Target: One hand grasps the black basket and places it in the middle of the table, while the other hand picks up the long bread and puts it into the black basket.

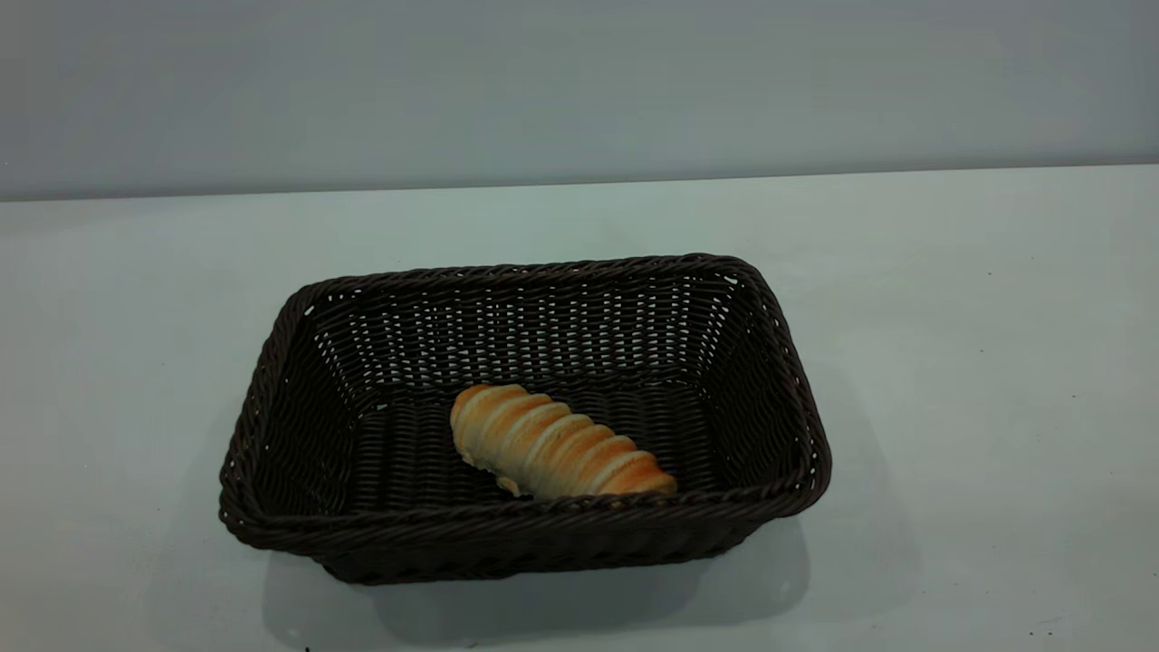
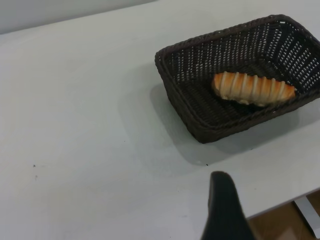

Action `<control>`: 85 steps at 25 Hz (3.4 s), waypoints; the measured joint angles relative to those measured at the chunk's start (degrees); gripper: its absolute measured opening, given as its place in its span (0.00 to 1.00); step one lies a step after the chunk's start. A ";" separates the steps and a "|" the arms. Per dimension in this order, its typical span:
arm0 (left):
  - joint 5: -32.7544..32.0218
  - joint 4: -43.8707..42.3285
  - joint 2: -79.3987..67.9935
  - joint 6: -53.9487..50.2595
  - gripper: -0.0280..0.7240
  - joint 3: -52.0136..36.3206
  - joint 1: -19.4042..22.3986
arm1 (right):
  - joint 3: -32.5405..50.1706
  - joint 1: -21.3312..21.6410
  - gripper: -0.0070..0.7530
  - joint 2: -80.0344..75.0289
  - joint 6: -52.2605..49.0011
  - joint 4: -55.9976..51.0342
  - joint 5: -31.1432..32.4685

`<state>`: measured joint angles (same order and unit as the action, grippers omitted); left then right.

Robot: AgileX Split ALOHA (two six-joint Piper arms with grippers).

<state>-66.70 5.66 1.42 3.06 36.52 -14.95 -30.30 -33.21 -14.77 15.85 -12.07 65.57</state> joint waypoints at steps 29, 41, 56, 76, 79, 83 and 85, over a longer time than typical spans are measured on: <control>1.25 -3.36 0.00 1.63 0.74 -8.44 0.00 | 2.62 0.00 0.54 2.31 1.05 1.73 -0.85; 1.30 -3.98 0.00 0.50 0.74 -8.50 0.00 | 2.62 0.00 0.54 9.68 1.12 1.63 -0.17; 1.30 -3.98 0.00 0.48 0.74 -8.50 2.58 | 2.62 6.97 0.53 9.68 1.25 0.95 -0.17; 1.30 -3.98 0.00 0.37 0.74 -8.50 18.83 | 2.62 33.12 0.53 9.68 1.31 0.36 -0.12; 1.30 -3.98 0.00 0.37 0.74 -8.50 18.83 | 2.62 33.12 0.53 9.68 1.31 0.36 -0.12; 1.30 -3.98 0.00 0.31 0.74 -8.50 18.83 | 2.62 33.12 0.53 9.68 1.31 0.36 -0.12; 1.30 -3.98 0.00 0.31 0.74 -8.50 18.83 | 2.62 33.12 0.53 9.68 1.31 0.36 -0.12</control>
<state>-65.40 1.68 1.42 3.38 28.02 3.88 -27.68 -0.09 -5.08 17.15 -11.71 65.44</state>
